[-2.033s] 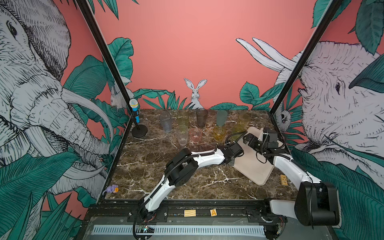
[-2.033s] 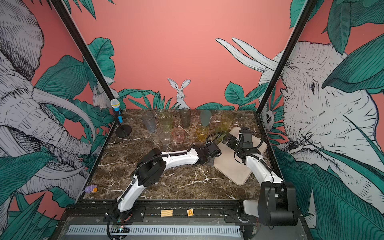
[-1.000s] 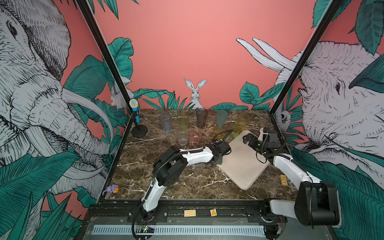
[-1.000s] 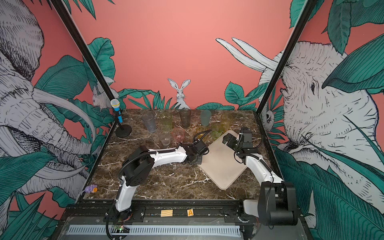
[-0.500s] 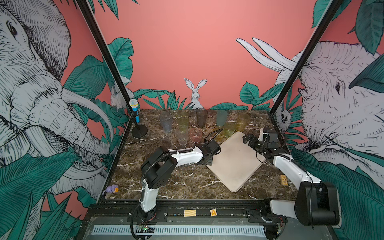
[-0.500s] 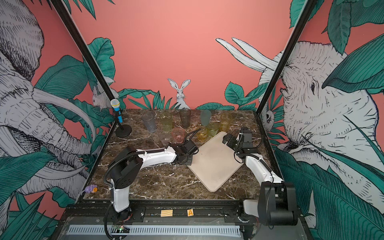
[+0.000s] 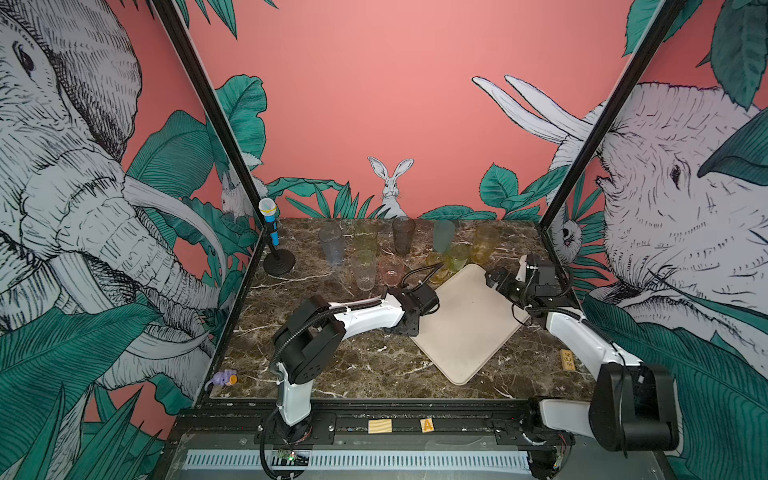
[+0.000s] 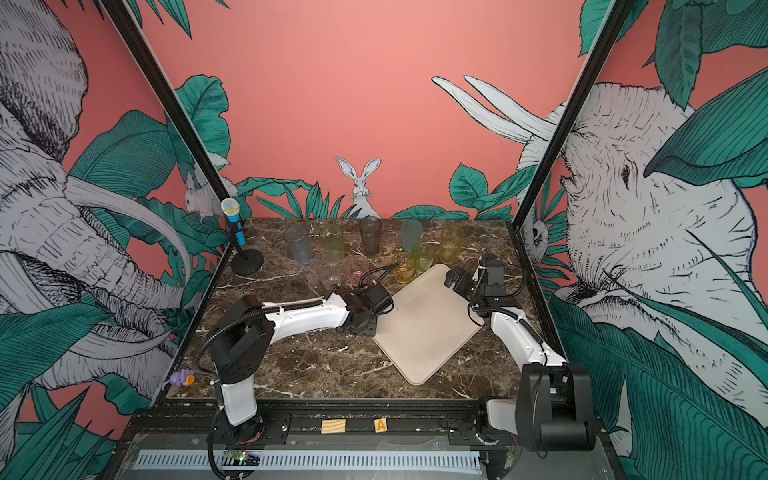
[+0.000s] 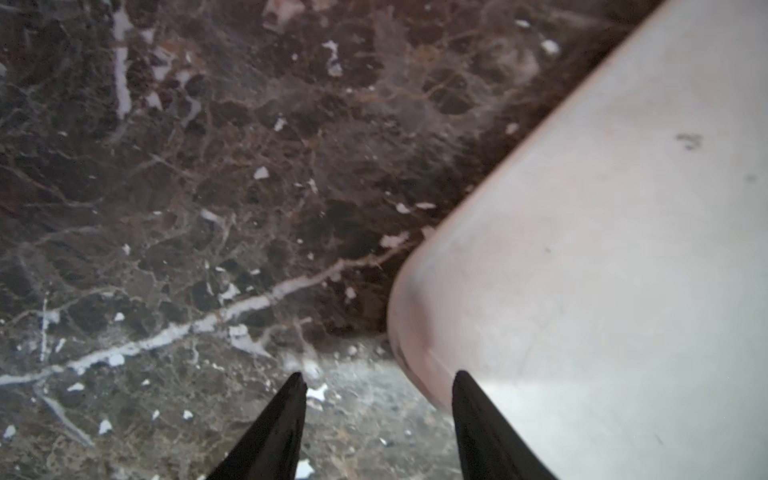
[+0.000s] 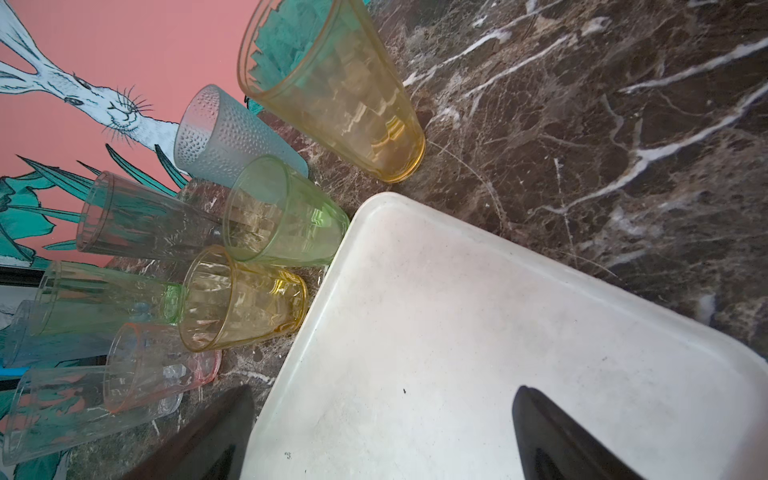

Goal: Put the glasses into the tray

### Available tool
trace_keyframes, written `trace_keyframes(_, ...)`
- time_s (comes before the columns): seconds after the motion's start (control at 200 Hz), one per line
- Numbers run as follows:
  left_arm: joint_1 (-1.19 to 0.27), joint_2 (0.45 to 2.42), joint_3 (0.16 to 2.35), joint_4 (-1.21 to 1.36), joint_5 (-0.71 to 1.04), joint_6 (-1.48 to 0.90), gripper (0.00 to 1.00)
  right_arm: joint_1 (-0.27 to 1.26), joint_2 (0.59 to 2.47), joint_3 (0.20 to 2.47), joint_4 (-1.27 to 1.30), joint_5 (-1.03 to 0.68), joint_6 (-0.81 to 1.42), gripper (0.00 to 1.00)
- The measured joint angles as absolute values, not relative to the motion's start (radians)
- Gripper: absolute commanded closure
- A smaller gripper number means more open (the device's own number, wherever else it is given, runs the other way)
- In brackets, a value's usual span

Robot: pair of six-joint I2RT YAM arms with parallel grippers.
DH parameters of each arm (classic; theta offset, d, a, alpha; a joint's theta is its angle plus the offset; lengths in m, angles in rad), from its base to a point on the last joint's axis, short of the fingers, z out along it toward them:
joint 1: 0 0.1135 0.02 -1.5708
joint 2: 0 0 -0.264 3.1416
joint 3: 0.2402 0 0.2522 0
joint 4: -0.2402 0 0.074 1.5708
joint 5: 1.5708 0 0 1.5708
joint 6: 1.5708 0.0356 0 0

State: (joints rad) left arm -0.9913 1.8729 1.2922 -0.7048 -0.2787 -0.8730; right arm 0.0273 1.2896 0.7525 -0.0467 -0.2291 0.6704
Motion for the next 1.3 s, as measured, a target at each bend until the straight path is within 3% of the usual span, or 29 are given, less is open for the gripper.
trace_keyframes(0.535, -1.082, 1.866, 1.282, -0.661, -0.186, -1.103, 0.40, 0.027, 1.287, 0.732, -0.039, -0.219, 0.671, 0.01)
trace_keyframes(1.3, -1.093, 1.920, 1.288, -0.659, -0.154, -1.135, 0.60, 0.027, 1.279, 0.731, -0.038, -0.216, 0.671, 0.01)
